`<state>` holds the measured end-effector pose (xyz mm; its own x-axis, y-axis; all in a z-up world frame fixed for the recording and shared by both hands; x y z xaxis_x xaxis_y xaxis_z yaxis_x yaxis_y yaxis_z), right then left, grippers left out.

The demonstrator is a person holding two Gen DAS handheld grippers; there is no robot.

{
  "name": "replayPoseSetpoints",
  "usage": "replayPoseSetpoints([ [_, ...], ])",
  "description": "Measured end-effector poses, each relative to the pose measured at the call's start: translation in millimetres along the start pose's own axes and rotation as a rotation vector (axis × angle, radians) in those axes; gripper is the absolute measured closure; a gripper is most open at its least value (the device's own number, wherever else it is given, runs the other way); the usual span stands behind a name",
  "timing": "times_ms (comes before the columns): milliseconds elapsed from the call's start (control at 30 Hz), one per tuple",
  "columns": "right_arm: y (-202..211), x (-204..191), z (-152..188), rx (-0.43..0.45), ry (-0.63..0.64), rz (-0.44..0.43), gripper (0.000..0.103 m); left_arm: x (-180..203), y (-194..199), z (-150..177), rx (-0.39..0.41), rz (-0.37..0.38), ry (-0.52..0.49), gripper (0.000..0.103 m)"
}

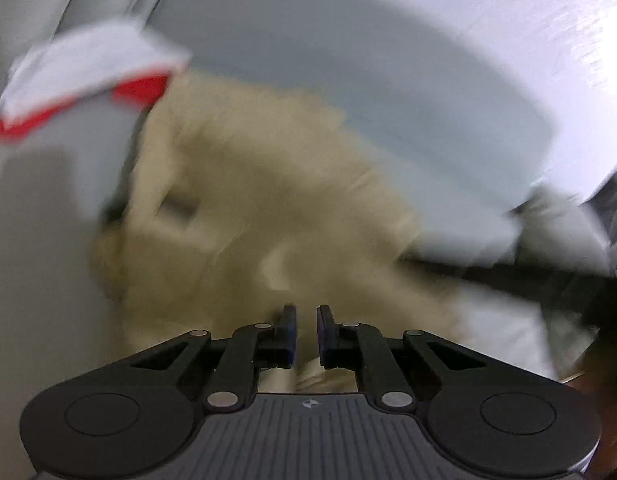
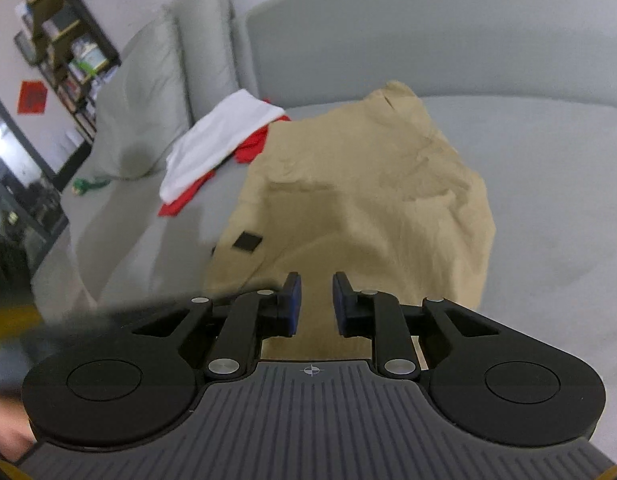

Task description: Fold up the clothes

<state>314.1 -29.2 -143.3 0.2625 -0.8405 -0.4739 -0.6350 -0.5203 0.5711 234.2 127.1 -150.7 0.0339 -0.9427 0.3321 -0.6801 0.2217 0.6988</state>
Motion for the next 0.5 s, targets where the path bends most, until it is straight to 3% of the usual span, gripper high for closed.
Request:
replayPoseSetpoints([
  [133,-30,27,-15,-0.069,-0.265,-0.117,0.079,-4,0,2,-0.004,0.001,-0.002,0.093],
  [267,-82,32,10,-0.327,-0.373,-0.287,0.079,0,0,7,0.012,-0.018,-0.081,0.092],
  [300,-94,36,16,-0.368,-0.353,-0.275,0.081,1,0,7,0.013,-0.022,-0.097,0.092],
  [333,-104,46,18,-0.364,-0.307,-0.218,0.102,1,0,7,0.015,-0.02,-0.1,0.092],
  [400,-109,85,2,-0.239,-0.335,-0.144,0.103,-1,-1,6,0.013,-0.008,-0.093,0.092],
  [500,-94,161,-34,0.054,-0.563,0.037,0.103,-5,-1,3,0.01,0.008,-0.086,0.093],
])
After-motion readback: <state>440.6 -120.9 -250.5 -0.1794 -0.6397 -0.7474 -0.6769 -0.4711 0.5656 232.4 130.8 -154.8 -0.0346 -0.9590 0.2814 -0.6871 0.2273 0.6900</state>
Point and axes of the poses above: each gripper's, at about its wrist camera, not at the fingertips, and y roughly against the way its jaws point, x to its right, z to its underside, the point moved 8 cm from there along -y, roughly the way its jaws point, and after that the axes turned 5 degrees about x, right-handed, at the moved point
